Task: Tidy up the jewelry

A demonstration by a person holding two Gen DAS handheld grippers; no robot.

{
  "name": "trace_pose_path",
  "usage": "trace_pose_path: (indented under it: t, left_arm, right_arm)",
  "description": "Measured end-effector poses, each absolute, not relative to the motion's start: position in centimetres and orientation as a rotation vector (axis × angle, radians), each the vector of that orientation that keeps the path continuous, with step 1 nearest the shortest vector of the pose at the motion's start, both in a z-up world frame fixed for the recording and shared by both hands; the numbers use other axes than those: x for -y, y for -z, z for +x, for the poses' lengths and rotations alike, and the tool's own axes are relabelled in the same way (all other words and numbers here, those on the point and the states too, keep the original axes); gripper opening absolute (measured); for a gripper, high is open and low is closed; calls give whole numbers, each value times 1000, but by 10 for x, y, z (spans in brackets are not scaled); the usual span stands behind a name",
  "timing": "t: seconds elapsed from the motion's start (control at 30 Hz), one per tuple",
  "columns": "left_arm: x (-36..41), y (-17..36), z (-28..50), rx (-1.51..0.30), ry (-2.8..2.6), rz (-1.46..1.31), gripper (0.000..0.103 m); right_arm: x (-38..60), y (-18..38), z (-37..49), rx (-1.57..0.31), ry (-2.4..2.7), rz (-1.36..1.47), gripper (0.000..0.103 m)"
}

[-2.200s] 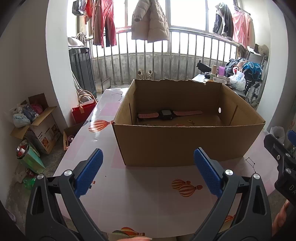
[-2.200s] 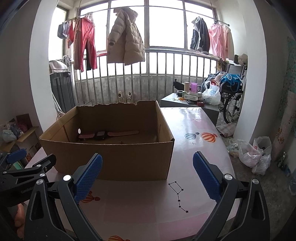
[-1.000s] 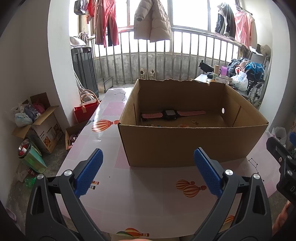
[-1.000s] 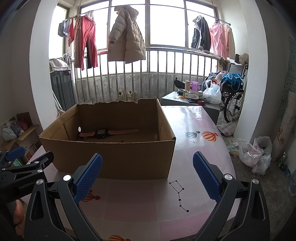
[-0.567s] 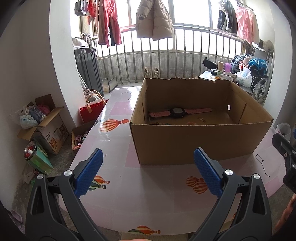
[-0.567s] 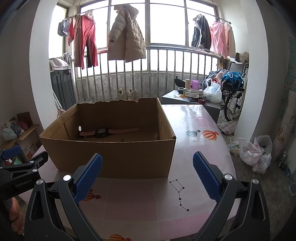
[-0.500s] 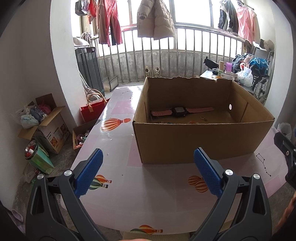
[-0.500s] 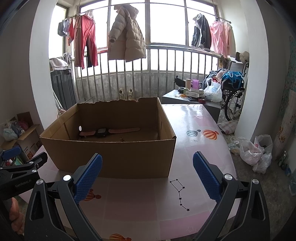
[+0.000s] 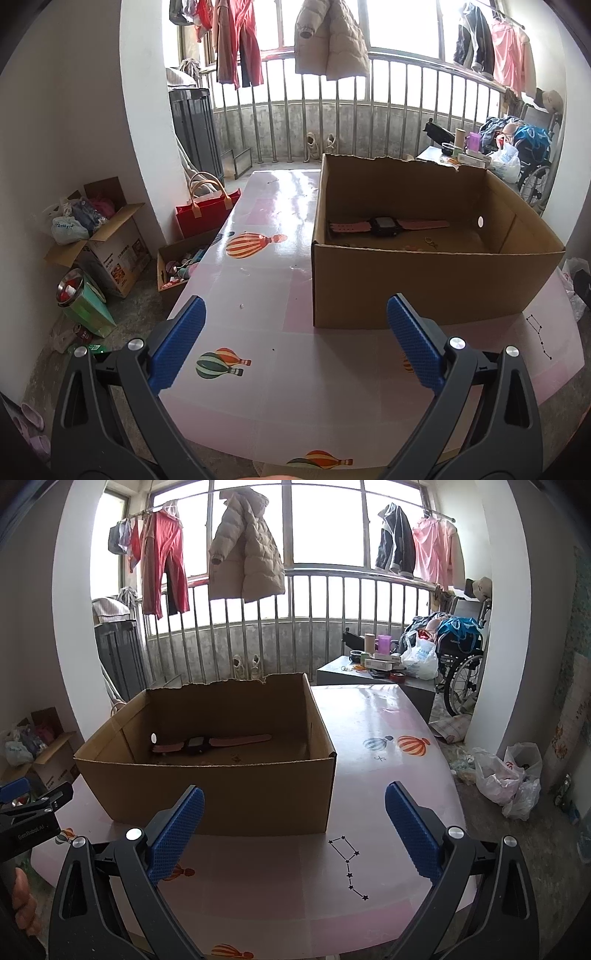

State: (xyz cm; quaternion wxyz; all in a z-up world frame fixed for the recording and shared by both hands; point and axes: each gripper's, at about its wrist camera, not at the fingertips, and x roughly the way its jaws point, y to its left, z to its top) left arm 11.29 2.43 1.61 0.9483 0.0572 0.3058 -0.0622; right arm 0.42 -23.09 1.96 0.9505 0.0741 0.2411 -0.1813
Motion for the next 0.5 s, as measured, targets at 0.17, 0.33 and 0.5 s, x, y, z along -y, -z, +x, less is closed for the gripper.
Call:
trace_pose_path:
  t: [0.17,0.33,0.5]
  left_arm:
    - [-25,-15,113,-635,127,112,95]
    - [-20,-14,111,-643,140,121,95]
    - [-16,-15,110,-659,145,126,95]
  right_arm:
    - [233,-19,7,-512,356,160,96]
    - [234,-19,6,-522,356,157,96]
    - [233,-21,8,-541,351,162,96]
